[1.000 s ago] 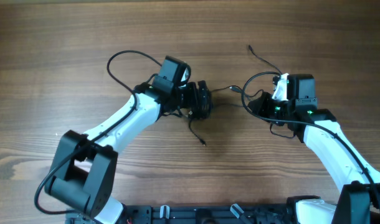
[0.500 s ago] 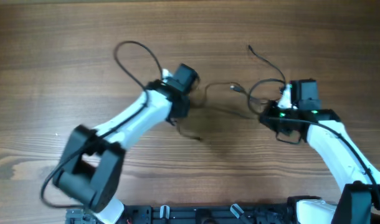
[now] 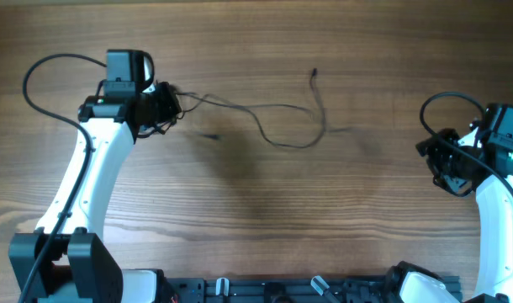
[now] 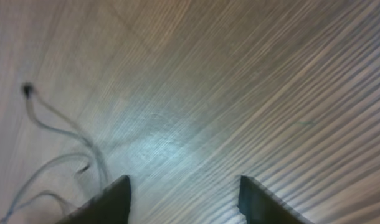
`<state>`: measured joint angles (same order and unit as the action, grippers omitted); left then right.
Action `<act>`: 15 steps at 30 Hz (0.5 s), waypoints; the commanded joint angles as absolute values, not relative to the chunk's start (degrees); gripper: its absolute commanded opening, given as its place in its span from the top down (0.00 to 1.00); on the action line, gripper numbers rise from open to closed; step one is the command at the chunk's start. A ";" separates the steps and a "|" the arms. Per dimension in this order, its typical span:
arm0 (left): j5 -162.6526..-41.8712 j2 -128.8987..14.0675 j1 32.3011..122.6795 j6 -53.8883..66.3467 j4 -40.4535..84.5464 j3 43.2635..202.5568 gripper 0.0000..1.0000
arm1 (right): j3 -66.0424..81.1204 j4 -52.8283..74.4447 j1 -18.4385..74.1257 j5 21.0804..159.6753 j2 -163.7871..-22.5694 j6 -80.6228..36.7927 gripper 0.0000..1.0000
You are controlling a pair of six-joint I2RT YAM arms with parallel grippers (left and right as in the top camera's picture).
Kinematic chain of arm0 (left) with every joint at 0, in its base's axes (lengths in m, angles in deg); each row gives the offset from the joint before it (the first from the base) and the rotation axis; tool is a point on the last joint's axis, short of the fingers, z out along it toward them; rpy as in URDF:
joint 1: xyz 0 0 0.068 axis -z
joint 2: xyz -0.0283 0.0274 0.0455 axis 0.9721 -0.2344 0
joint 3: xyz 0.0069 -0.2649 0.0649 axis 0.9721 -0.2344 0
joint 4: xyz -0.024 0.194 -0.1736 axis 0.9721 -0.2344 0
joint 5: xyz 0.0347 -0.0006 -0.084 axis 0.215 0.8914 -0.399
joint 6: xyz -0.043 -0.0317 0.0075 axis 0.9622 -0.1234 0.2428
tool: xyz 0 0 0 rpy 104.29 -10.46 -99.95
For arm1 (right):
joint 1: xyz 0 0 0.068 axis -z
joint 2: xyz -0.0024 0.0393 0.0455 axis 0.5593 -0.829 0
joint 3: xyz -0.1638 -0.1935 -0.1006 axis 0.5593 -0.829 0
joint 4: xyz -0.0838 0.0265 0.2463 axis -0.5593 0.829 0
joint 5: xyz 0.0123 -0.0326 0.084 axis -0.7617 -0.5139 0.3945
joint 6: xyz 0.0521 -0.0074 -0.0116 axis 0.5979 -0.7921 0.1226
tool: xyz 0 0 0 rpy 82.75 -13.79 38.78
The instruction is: Untangle cables
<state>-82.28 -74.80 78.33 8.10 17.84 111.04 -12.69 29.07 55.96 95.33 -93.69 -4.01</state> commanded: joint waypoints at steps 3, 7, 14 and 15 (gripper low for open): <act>-101.23 -74.30 85.46 6.24 17.03 112.27 0.81 | -12.06 29.27 55.72 97.67 -93.56 -3.73 0.26; -101.28 -74.28 96.32 6.15 17.25 112.27 0.78 | -12.08 29.24 55.72 99.33 -93.56 -3.73 0.22; -80.97 -74.28 109.54 6.20 18.49 112.27 0.00 | -12.08 29.40 55.72 99.33 -93.56 -3.71 0.10; -80.97 -74.28 110.37 6.20 18.49 112.27 0.00 | -12.08 29.68 55.72 99.33 -93.56 -3.71 0.08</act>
